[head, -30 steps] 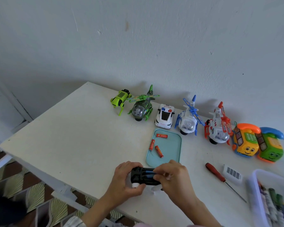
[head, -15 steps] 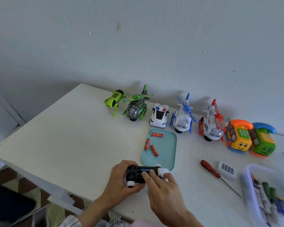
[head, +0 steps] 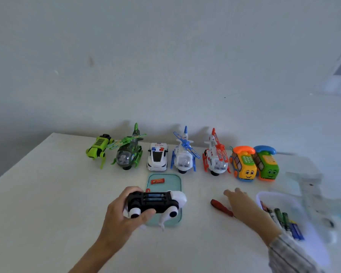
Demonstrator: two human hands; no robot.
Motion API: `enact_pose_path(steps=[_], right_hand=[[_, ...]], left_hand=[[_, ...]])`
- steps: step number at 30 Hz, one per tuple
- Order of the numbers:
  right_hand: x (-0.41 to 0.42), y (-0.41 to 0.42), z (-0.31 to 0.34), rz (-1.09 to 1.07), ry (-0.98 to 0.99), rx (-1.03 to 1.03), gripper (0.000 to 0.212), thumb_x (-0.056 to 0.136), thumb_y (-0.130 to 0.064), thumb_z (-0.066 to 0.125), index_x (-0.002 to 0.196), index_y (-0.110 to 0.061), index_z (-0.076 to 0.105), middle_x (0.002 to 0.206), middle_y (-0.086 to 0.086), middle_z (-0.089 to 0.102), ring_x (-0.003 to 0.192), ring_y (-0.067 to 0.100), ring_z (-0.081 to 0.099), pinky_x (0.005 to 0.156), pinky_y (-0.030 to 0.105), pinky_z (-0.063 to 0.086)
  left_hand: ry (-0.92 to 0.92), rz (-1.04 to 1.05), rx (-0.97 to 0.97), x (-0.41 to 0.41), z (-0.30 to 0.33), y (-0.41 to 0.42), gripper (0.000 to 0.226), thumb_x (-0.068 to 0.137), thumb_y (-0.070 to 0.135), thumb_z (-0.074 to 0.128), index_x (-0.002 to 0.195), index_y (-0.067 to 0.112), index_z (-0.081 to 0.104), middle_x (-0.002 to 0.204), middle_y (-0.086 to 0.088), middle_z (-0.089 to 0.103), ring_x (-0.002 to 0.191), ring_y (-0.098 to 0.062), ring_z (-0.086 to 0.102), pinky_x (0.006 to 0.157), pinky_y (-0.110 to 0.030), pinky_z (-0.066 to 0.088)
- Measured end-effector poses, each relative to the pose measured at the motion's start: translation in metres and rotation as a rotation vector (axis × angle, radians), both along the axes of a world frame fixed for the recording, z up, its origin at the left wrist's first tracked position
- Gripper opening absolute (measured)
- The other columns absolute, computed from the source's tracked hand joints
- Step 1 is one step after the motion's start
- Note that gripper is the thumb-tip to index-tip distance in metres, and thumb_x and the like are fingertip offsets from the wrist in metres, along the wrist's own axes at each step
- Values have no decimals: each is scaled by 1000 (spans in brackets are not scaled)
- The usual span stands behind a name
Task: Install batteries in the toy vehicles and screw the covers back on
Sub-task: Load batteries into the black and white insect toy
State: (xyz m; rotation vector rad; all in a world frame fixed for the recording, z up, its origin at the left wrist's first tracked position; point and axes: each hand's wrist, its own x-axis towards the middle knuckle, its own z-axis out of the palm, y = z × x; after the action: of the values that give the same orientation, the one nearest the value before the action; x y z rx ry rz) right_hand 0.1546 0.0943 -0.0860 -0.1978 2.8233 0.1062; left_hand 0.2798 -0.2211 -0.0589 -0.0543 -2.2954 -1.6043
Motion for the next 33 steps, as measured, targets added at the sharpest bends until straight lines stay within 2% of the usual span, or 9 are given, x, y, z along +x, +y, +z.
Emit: enact_pose_path(steps=[7,11,15,18,21,24,26,29,33], right_hand=[[-2,1,25,29,-5,-65,38,95,-17,48,132,-14,37,105,1,49,96,16,53,80,25,44],[-4,-31,130,22,90,-519,46,85,-18,65,124,-23,41,92,-11,55,75,1,53,61,17,47],[-5,-77,246,207,409,-922,39,88,-18,64,120,-38,52,102,-2,62,77,9,59,71,23,48],[0,-120,311,390,256,-1248,36,83,-15,68,116,-28,64,99,6,69,77,12,59,75,24,47],[-1,-155,343,511,110,-1269,36,74,-19,70,109,-12,70,95,11,71,84,20,63,79,23,49],[-9,-183,361,533,82,-1269,31,76,-17,74,105,-5,70,102,21,69,94,39,64,92,44,49],[-11,-198,370,544,70,-1261,30,78,-17,74,104,-3,70,104,24,68,99,46,61,93,54,46],[-9,-219,380,558,98,-1263,31,76,-17,73,103,-2,70,102,23,69,97,45,63,89,55,47],[-8,-242,390,578,150,-1271,27,74,-18,74,98,-5,73,98,16,71,92,37,66,87,50,48]], left_hand=[[72,-128,148,-32,81,3,64,37,87,67,85,47,58,83,15,66,80,2,63,59,-6,46],[118,-205,153,-48,121,-9,86,36,86,70,96,25,60,85,5,65,73,-3,64,57,-15,52],[171,-285,90,-66,161,-26,80,44,85,69,98,26,60,80,1,61,71,-11,59,69,-37,58],[227,-281,27,-79,193,-40,77,47,86,66,98,29,59,84,1,62,76,-15,60,70,-27,55],[292,-243,-25,-89,221,-55,76,47,90,60,96,33,57,87,5,64,79,-25,59,68,-26,48],[340,-246,-49,-100,243,-73,82,46,92,59,99,30,57,90,6,66,79,-32,63,76,-45,50],[360,-237,-45,-104,256,-86,90,43,93,58,102,26,57,88,5,67,78,-27,66,73,-40,52],[388,-239,-23,-109,271,-105,94,40,93,59,103,23,58,84,3,67,74,-19,68,65,-23,53],[415,-243,-19,-114,281,-127,93,40,92,61,103,24,58,86,2,65,73,-19,68,66,-33,58]])
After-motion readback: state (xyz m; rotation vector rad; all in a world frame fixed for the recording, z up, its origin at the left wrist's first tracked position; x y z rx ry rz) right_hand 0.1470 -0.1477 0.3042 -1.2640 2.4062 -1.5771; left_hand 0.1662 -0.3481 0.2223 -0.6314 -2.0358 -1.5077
